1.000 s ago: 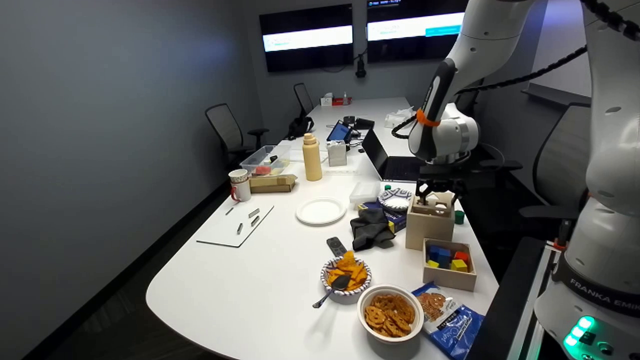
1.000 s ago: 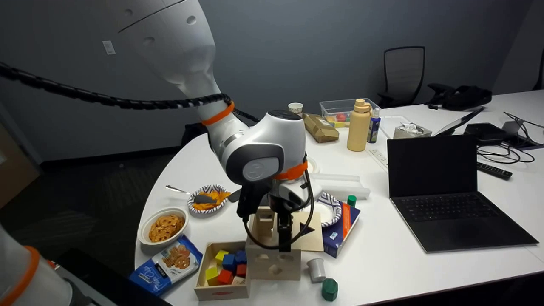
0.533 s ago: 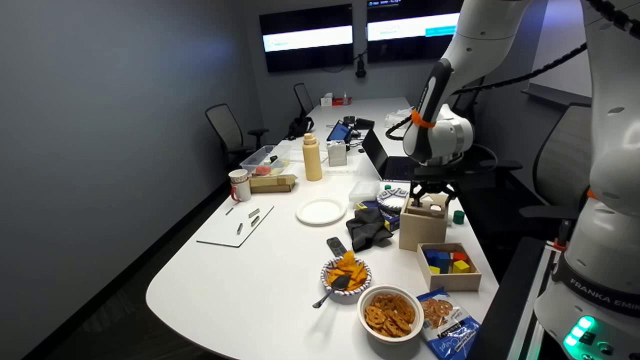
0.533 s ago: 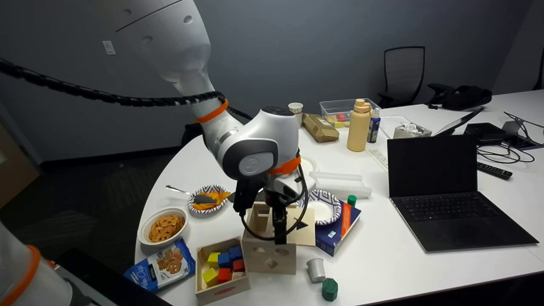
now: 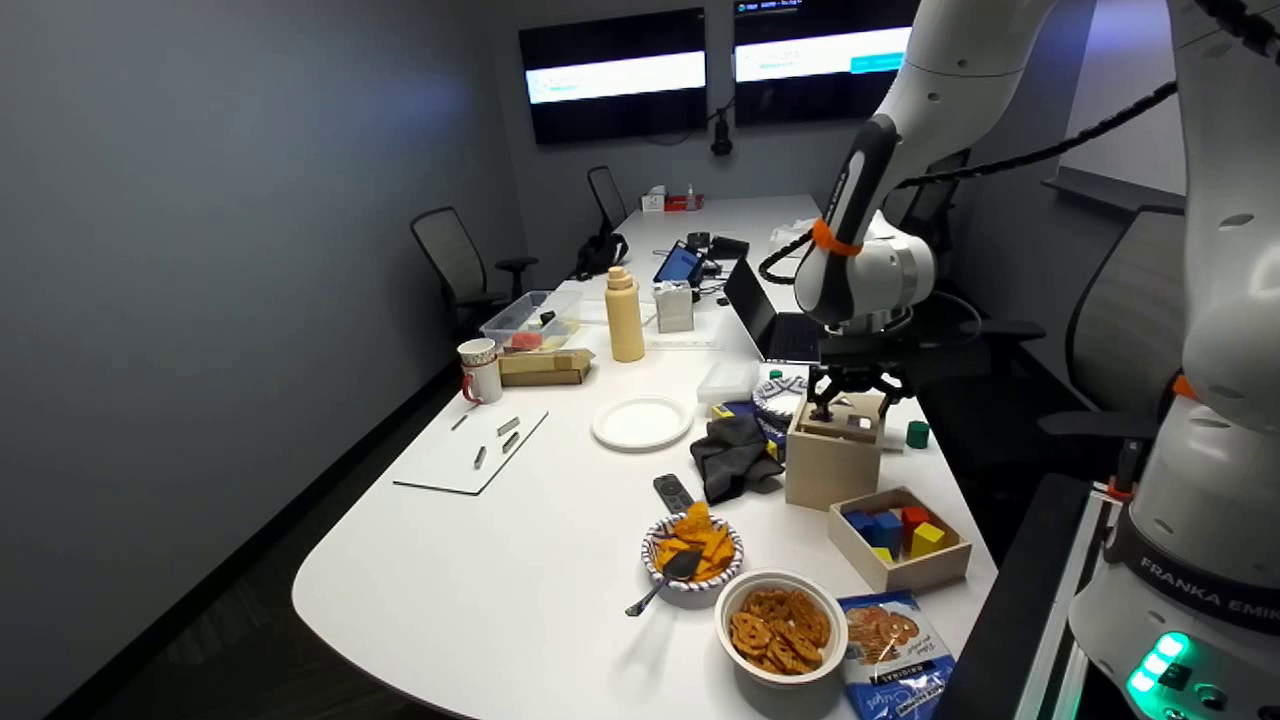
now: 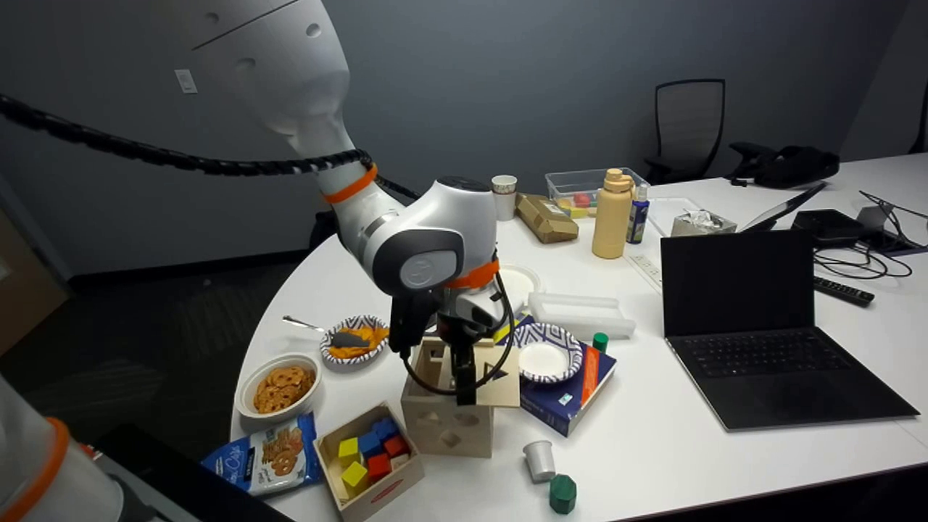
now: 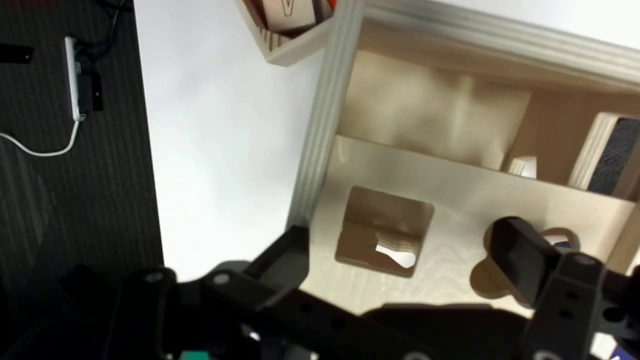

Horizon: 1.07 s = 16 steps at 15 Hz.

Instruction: Close the shape sorter box

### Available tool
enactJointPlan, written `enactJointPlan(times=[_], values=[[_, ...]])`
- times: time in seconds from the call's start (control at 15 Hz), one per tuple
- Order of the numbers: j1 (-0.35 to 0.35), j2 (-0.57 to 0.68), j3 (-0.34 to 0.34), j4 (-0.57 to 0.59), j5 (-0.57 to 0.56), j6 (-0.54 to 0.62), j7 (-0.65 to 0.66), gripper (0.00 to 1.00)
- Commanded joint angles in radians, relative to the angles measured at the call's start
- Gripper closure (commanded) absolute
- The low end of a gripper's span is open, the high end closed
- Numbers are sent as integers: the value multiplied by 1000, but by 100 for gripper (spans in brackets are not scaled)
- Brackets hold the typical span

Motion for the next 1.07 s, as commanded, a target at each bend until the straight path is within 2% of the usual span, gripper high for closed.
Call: enactJointPlan(times=[0.0, 0.33, 0.73, 1.0], values=[[-1, -38, 23, -21, 14, -45, -34, 0], [26, -46, 19, -23, -36, -96, -11, 0], [154, -50, -71, -35, -278, -54, 187, 0], [207, -69, -92, -32, -401, -73, 294, 0]])
